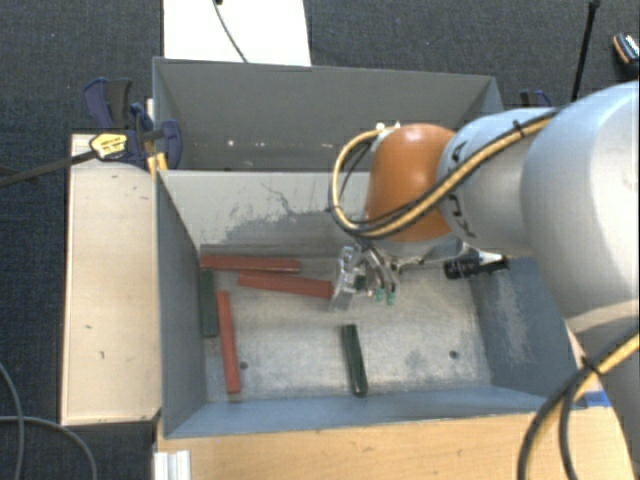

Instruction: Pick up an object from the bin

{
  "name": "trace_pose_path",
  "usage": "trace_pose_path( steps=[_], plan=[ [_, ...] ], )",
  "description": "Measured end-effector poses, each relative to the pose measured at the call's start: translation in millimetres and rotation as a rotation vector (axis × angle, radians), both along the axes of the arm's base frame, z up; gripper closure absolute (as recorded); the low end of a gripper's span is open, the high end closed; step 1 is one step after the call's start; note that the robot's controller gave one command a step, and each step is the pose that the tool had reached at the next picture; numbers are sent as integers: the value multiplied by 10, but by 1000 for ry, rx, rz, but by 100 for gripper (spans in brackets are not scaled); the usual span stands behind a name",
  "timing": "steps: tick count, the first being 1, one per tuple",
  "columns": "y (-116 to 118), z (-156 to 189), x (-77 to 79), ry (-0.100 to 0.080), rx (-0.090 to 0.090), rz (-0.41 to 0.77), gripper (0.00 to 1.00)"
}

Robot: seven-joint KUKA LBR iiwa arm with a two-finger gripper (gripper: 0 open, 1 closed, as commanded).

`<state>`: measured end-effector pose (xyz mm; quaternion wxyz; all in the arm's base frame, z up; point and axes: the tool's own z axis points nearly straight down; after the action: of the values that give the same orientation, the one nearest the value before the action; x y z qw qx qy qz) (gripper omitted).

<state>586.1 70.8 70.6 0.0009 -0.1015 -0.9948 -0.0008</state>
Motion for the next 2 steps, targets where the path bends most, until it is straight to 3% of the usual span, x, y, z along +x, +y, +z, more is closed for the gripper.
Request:
trace_pose_path(
  steps=[2],
  plan=[
    [0,0,0,0,0,-2,100]
  ],
)
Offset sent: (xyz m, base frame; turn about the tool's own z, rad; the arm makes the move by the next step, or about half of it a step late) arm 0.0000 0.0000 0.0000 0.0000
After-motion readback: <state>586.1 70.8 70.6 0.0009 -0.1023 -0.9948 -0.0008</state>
